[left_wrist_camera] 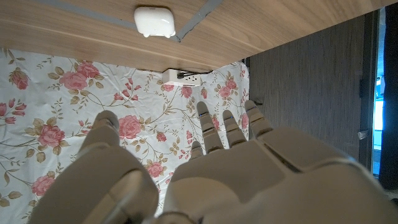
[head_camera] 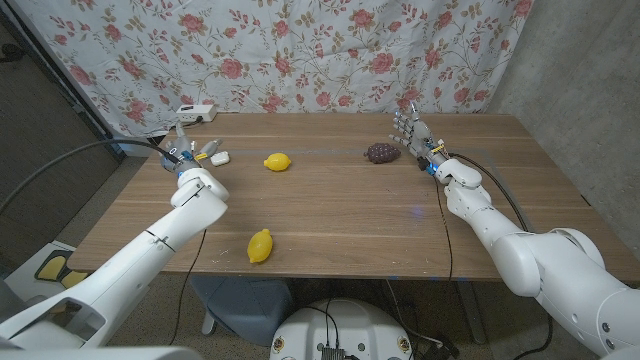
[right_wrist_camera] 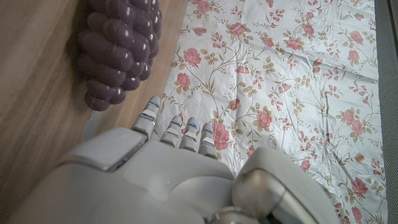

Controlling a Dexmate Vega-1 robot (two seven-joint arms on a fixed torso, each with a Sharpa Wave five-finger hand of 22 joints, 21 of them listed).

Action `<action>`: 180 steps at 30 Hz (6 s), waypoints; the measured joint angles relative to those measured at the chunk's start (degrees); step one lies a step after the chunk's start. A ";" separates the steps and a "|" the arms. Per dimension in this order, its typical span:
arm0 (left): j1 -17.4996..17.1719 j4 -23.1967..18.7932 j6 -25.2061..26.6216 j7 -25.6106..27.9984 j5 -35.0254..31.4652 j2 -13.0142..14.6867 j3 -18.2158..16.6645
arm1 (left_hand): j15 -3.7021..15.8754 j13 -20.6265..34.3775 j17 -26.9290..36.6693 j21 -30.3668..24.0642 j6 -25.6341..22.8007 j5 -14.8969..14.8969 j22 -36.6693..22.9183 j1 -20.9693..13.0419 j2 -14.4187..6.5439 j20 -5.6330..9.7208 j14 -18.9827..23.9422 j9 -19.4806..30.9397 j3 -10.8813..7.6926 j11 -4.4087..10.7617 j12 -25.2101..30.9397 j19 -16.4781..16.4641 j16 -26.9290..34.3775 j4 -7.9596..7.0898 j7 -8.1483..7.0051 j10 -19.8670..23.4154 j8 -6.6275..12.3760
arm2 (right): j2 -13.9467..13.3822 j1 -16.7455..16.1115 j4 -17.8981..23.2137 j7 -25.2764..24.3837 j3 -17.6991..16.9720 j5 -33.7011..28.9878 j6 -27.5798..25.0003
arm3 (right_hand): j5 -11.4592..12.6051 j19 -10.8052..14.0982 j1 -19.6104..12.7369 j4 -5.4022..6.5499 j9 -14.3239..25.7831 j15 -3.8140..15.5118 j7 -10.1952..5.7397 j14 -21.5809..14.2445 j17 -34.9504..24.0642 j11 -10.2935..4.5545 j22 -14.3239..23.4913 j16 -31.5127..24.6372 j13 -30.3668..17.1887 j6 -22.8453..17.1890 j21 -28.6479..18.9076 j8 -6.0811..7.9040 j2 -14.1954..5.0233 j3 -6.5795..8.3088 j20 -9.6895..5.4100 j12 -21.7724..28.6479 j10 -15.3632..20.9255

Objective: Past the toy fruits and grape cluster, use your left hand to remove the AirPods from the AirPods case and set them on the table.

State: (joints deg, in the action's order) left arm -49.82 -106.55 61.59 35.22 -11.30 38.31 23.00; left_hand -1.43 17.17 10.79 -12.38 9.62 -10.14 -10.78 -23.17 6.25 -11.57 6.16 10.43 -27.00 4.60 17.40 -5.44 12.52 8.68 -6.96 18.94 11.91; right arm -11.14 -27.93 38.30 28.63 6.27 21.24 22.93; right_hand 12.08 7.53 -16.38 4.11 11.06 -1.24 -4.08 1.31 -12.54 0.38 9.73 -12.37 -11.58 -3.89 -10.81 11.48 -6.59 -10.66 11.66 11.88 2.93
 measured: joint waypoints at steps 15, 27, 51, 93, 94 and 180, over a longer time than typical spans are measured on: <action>0.61 2.67 -0.61 2.64 2.26 -4.08 -1.35 | -0.22 0.26 0.00 0.00 0.32 0.00 0.00 0.00 0.00 0.00 -0.22 0.00 0.16 -0.33 0.00 0.00 0.00 -0.16 0.32 -0.30 -0.27 | -0.31 -0.02 0.16 -0.01 -0.06 0.19 -0.16 | 0.01 0.00 0.00 0.00 0.00 0.00 0.00 0.00 0.00 0.00 0.00 0.00 0.00 0.00 0.00 0.00 0.00 0.00 0.00 0.00 0.00; 1.95 4.96 0.14 4.71 3.27 -6.20 -1.39 | -0.22 0.26 0.00 0.00 0.32 0.00 0.00 -0.30 -0.30 0.00 -0.22 0.00 0.31 -0.51 -0.06 0.01 0.00 -0.32 0.31 -0.11 -0.50 | -0.46 0.31 -0.16 0.21 -0.06 0.16 -0.15 | 0.05 0.00 0.00 0.00 0.00 0.00 0.00 0.00 0.00 -0.21 0.00 0.00 0.00 0.00 0.00 0.00 0.00 0.00 0.00 0.00 0.21; 5.95 10.47 -0.06 5.86 5.50 -7.40 0.32 | -0.63 0.52 0.00 0.00 0.32 0.00 0.00 -0.29 -0.30 0.00 -0.63 0.00 0.80 -0.72 -0.24 0.01 -0.28 -0.32 0.31 -0.32 -0.49 | 0.09 2.14 -3.89 1.26 -0.52 -0.34 0.88 | 0.05 0.00 0.00 0.00 0.00 0.00 -0.01 0.00 0.00 -0.21 0.00 0.00 0.00 0.01 0.00 0.00 0.00 0.00 0.00 0.00 0.21; 11.81 20.49 -1.55 6.20 9.78 -7.75 3.16 | -0.73 1.06 0.00 0.00 0.42 0.00 0.00 -0.52 -0.53 -0.21 -0.52 0.00 1.40 -0.50 -0.46 0.22 -0.27 -0.65 0.82 -0.10 -0.49 | 0.43 2.52 -3.67 0.49 -0.69 -1.46 0.58 | -0.21 -0.21 -0.30 -0.16 0.00 0.00 -0.01 0.00 0.00 -0.20 0.00 0.00 0.00 0.01 0.00 0.00 -0.30 0.16 -0.20 0.00 0.20; 11.81 20.49 -1.48 6.20 9.85 -7.75 3.16 | -0.73 1.06 0.00 0.00 0.42 0.00 0.00 -0.52 -0.53 -0.21 -0.52 0.00 1.46 -0.50 -0.46 0.22 -0.27 -0.59 0.83 -0.10 -0.49 | 0.39 2.52 -3.57 0.49 -0.66 -1.46 0.58 | -0.21 -0.21 -0.30 -0.16 0.00 0.00 -0.01 0.00 0.00 -0.20 0.00 0.00 0.00 0.01 0.00 0.00 -0.30 0.16 -0.20 0.00 0.20; 21.24 37.58 -2.40 14.93 14.16 -16.40 8.41 | -0.01 0.80 0.02 0.00 0.42 0.00 0.00 -10.78 -3.24 0.52 0.19 0.11 -0.70 -0.29 -1.10 -1.94 -0.27 0.50 1.84 2.96 -0.18 | 1.49 6.00 -11.06 2.13 -3.08 -3.44 2.00 | -0.17 -0.21 -0.61 -0.40 0.00 0.00 -0.39 0.00 0.00 -0.20 0.00 0.00 0.00 0.80 0.00 -0.22 0.00 0.40 -0.20 0.00 0.20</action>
State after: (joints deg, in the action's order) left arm -28.58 -68.98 59.19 50.16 2.86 21.92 31.41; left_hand -1.44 17.97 10.80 -12.38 10.04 -10.14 -10.78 -33.95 3.01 -11.05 6.34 10.53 -27.70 4.31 16.30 -7.38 12.25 9.18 -5.12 21.90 11.73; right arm -9.65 -21.93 27.24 30.76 3.19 17.80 24.93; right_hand 11.90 7.32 -16.99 3.72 11.05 -1.25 -4.47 1.31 -12.54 0.18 9.73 -12.37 -11.58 -3.09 -10.81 11.26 -6.58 -10.26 11.45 11.88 3.13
